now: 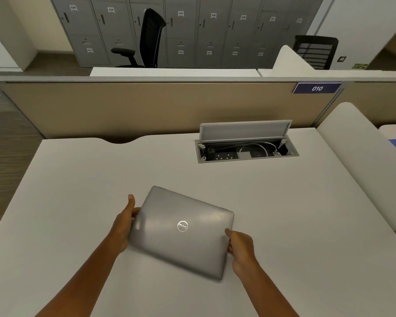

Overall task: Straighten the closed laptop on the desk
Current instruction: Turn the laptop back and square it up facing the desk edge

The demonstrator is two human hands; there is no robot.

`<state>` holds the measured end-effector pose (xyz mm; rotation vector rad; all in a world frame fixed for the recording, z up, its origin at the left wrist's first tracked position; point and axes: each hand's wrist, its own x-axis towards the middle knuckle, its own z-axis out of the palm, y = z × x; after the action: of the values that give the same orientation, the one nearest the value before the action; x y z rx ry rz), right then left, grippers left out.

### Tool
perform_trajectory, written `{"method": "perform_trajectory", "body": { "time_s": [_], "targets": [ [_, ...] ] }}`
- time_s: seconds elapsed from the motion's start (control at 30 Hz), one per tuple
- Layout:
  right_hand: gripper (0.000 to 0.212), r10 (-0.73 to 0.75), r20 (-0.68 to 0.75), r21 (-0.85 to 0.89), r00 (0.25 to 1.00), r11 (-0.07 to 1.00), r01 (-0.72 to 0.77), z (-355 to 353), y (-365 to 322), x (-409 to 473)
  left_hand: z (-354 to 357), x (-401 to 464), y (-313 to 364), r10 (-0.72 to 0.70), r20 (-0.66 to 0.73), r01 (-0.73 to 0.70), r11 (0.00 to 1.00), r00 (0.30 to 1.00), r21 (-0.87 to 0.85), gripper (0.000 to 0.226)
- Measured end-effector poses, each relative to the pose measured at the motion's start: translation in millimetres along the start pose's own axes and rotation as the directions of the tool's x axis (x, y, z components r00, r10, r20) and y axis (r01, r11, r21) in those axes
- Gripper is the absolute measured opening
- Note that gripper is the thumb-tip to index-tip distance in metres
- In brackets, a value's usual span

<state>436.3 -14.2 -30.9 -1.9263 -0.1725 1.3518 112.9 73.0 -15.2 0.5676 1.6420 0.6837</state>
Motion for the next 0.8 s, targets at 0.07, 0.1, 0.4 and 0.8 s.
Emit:
{"method": "perform_trajectory", "body": {
  "time_s": [0.07, 0.1, 0.4, 0.8],
  "targets": [
    [0.034, -0.002, 0.001, -0.015, 1.000, 1.000, 0.002, -1.5, -7.9, 4.7, 3.9, -3.9, -3.8, 0.005, 0.001, -0.005, 1.000, 1.000, -0.026, 0.078],
    [0.034, -0.001, 0.003, -0.017, 1.000, 1.000, 0.001, -2.2, -12.8, 7.3, 6.1, -5.9, -5.3, 0.009, 0.000, -0.009, 0.999, 1.000, -0.042, 0.079],
    [0.020, -0.063, -0.010, -0.049, 0.998, 0.997, 0.063, -6.8, -51.7, 31.9, 33.6, -18.2, -10.3, -0.011, -0.054, 0.002, 0.988, 0.998, -0.155, 0.082],
    [0.051, -0.135, 0.011, -0.135, 0.991, 0.982, 0.136, -6.1, -94.6, 70.2, 66.7, -15.7, -0.5, -0.015, -0.072, -0.004, 0.966, 0.997, -0.257, 0.088]
  ]
}}
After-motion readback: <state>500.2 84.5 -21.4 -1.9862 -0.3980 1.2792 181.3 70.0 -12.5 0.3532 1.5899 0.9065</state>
